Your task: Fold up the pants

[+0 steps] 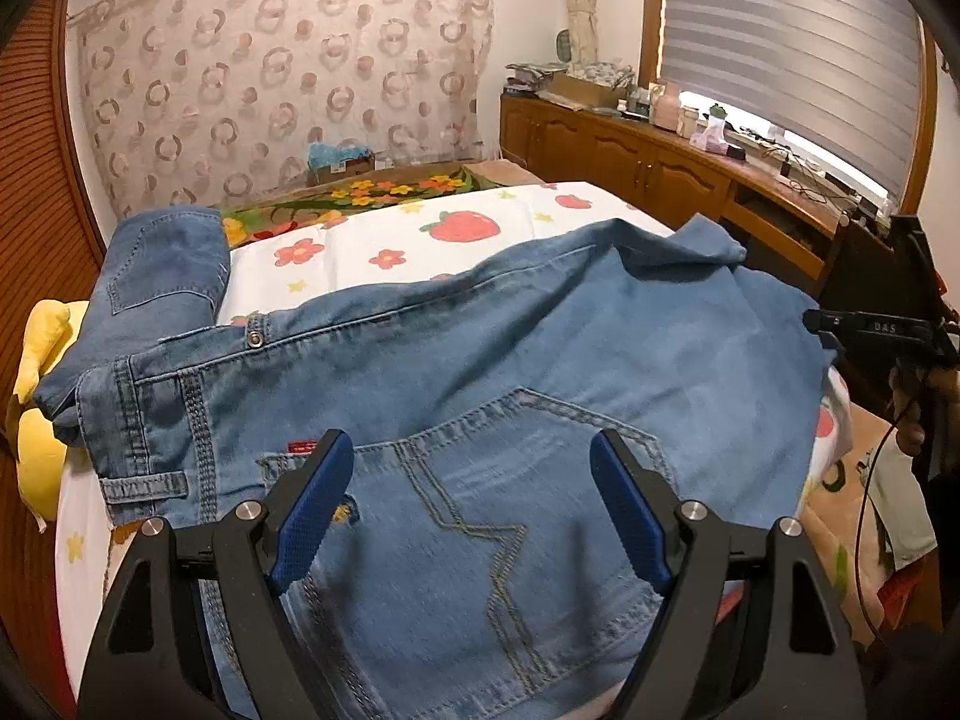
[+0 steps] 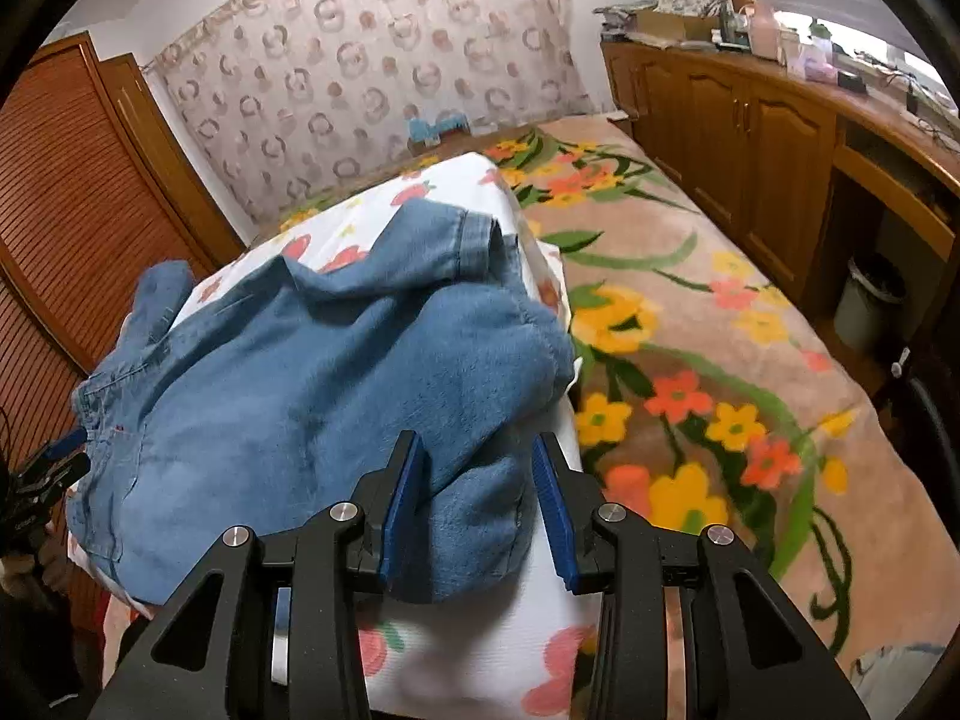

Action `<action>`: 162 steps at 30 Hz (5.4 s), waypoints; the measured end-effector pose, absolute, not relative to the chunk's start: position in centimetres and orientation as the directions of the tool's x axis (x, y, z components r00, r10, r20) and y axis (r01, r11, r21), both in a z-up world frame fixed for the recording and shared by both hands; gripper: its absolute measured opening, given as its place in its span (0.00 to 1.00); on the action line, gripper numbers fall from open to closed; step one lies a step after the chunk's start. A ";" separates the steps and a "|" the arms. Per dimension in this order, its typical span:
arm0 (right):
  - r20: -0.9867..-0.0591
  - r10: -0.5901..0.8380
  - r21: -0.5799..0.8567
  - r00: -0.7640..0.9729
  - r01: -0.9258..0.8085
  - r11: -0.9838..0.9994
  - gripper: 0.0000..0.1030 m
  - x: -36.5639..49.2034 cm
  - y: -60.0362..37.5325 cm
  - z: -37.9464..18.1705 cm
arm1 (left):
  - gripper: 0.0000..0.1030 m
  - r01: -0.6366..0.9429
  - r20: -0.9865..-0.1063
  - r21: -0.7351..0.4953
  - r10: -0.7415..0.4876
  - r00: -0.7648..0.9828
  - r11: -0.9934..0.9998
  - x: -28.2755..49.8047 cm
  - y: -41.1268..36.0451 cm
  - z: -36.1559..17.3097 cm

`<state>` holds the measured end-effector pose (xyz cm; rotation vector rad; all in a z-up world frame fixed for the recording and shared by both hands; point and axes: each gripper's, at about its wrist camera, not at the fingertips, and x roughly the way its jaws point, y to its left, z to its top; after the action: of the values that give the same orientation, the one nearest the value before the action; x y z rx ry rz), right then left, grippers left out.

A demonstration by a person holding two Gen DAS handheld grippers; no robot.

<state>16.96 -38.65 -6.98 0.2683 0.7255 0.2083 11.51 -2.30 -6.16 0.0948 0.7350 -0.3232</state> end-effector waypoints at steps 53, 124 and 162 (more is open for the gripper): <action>-0.468 0.612 -0.042 0.637 -0.708 0.705 0.06 13.9 -10.2 5.9 | 0.79 0.175 -0.564 -0.093 -0.196 0.802 0.980 5.5 6.9 -3.2; -0.455 0.742 0.071 0.492 -0.811 0.581 0.04 21.3 -2.5 8.2 | 0.15 0.245 -0.556 -0.106 -0.262 0.789 0.964 2.3 7.2 -2.2; -0.573 0.546 -0.064 0.611 -0.698 0.713 0.35 25.3 -1.2 4.9 | 0.43 0.109 -0.609 -0.116 -0.157 0.778 0.987 2.8 10.7 -6.2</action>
<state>25.28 -1.15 4.89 -0.2953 0.5551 0.7299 2.84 10.67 -6.23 -0.0758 0.6649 -0.1437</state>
